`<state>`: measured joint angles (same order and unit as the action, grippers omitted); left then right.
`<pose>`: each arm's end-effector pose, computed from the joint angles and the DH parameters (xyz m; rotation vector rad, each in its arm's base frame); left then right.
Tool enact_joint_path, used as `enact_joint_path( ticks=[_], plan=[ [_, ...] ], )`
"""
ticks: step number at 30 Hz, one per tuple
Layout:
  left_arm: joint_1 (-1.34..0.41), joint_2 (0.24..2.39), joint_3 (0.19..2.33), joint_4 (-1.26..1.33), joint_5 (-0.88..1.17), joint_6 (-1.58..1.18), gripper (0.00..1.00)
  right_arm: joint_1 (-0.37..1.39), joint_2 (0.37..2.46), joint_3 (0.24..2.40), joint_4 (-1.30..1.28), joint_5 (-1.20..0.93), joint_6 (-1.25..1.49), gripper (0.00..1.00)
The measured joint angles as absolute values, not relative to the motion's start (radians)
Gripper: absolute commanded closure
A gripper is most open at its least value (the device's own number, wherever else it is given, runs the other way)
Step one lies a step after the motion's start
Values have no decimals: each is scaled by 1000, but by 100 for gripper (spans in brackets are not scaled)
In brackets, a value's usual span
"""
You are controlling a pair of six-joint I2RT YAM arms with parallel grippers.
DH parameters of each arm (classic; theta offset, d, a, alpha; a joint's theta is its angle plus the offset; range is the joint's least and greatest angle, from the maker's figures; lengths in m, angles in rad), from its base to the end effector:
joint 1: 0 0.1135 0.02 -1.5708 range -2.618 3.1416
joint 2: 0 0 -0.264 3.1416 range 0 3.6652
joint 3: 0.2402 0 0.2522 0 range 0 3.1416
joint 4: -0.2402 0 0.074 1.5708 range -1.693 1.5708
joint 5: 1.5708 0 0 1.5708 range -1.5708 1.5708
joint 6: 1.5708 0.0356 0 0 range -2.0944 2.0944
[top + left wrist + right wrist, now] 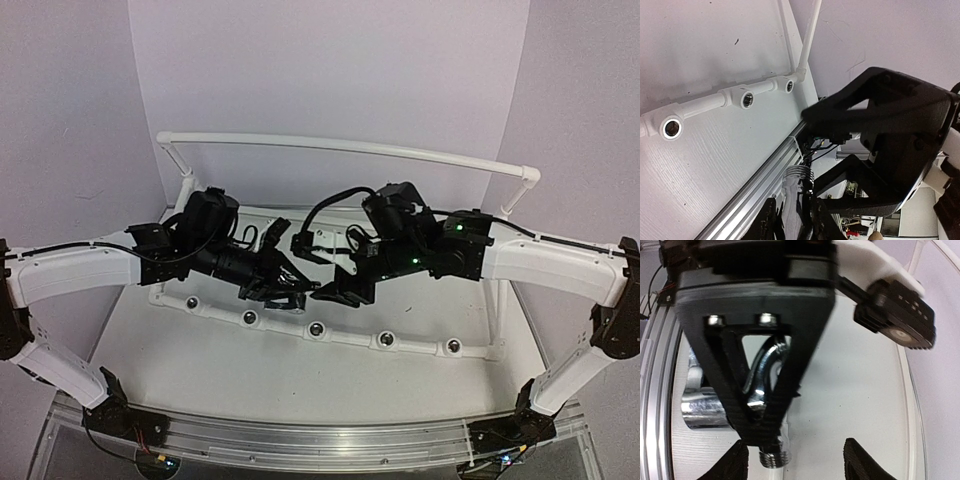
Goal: Install the water faucets
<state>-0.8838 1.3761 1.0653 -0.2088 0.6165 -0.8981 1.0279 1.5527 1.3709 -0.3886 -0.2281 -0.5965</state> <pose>0.1807 -0.2527 0.3036 0.4335 2.4447 -1.5900 0.1783 0.3111 0.3335 -1.6618 1.3886 0.4947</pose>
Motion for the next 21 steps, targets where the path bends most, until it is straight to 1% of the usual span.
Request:
enact_joint_path(
  ticks=[2, 3, 6, 10, 14, 17, 21],
  plan=[
    [-884, 1366, 1066, -260, 585, -883, 100, 1017, 1550, 1356, -376, -209, -594, 15],
    [-885, 1361, 1069, -296, 563, -875, 100, 1006, 1548, 1343, -370, -200, -595, 13],
    [-885, 1360, 1099, -429, 481, -845, 100, 952, 1531, 1279, -366, -173, -584, 10],
    [-884, 1374, 1165, -607, 339, -814, 100, 868, 1514, 1194, -388, -136, -575, 10],
    [-884, 1434, 1251, -770, 187, -788, 100, 813, 1511, 1110, -439, -106, -578, 12],
    [-884, 1480, 1283, -858, 102, -770, 100, 803, 1511, 1055, -490, -96, -584, 13],
    [-884, 1513, 1290, -942, 26, -745, 100, 804, 1511, 998, -545, -96, -587, 17]
  ],
)
